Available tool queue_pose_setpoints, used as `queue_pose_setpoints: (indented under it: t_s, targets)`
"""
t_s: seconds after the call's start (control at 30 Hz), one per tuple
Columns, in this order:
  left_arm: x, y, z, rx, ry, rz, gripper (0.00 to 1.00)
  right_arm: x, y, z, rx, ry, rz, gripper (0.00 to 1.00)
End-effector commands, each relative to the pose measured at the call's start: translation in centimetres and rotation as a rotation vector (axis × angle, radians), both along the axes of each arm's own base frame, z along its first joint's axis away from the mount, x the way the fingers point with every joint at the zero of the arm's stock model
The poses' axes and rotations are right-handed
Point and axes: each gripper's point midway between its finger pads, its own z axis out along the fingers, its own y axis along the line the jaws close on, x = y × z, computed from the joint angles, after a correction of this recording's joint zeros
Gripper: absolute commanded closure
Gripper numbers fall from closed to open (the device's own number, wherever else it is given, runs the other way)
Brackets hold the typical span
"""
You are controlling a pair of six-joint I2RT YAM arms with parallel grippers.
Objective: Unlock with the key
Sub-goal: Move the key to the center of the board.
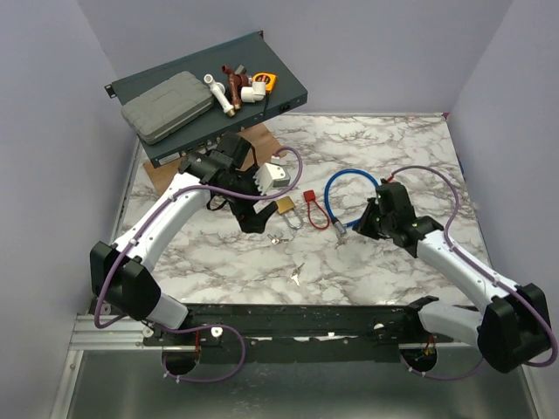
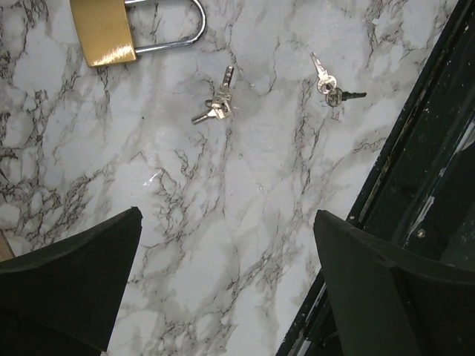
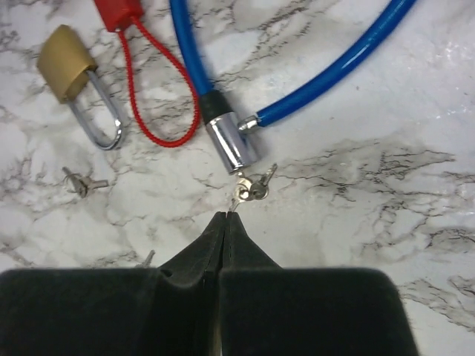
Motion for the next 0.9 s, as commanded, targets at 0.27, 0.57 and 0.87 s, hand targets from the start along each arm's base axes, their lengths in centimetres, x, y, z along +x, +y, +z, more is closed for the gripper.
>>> queue_pose_setpoints:
  t_s: [0.27, 0.57, 0.87]
  targets:
    - [-0.4, -0.5, 2.0, 0.033, -0.036, -0.094, 0.01, -1.6, 1.1, -3.6, 0.007, 0.127, 0.074, 0.68]
    - [-0.9, -0.2, 1.0, 0.034, -0.024, -0.071, 0.02, 0.8, 2.3, -4.4, -0.024, 0.093, 0.108, 0.59]
    - [-1.0, 0.2, 0.5, 0.047, -0.03, -0.062, 0.02, 0.7, 1.8, -7.2, -0.17, 0.129, 0.092, 0.61]
